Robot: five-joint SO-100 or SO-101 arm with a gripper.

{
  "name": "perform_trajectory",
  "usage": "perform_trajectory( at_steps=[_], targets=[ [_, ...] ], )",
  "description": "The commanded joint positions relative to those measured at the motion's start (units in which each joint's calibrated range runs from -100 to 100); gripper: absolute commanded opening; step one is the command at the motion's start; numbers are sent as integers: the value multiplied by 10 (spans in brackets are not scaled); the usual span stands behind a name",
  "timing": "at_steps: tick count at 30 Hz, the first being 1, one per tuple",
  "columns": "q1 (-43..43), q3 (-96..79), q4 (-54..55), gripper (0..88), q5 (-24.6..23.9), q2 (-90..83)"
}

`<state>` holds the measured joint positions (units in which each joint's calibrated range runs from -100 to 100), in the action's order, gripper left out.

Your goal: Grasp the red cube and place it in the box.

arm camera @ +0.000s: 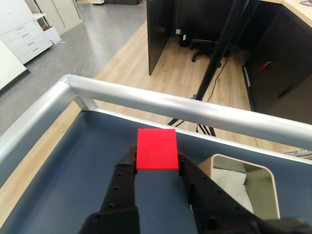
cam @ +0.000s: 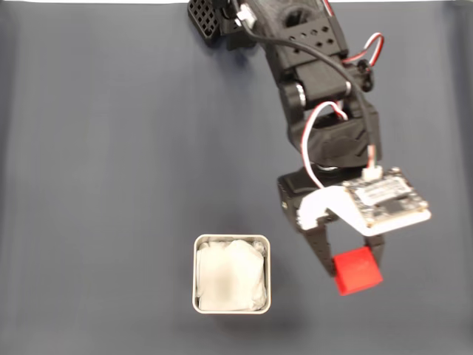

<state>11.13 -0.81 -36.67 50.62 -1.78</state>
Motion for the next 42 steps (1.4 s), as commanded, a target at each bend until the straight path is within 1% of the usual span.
perform_trajectory(
  at_steps=[1,18,42],
  targets=[
    [-22,-15,-1,108,-1,-61],
    [-89,-124,-1,109,-2,-132],
    [-143,-127,22,110,-3,-95]
  ],
)
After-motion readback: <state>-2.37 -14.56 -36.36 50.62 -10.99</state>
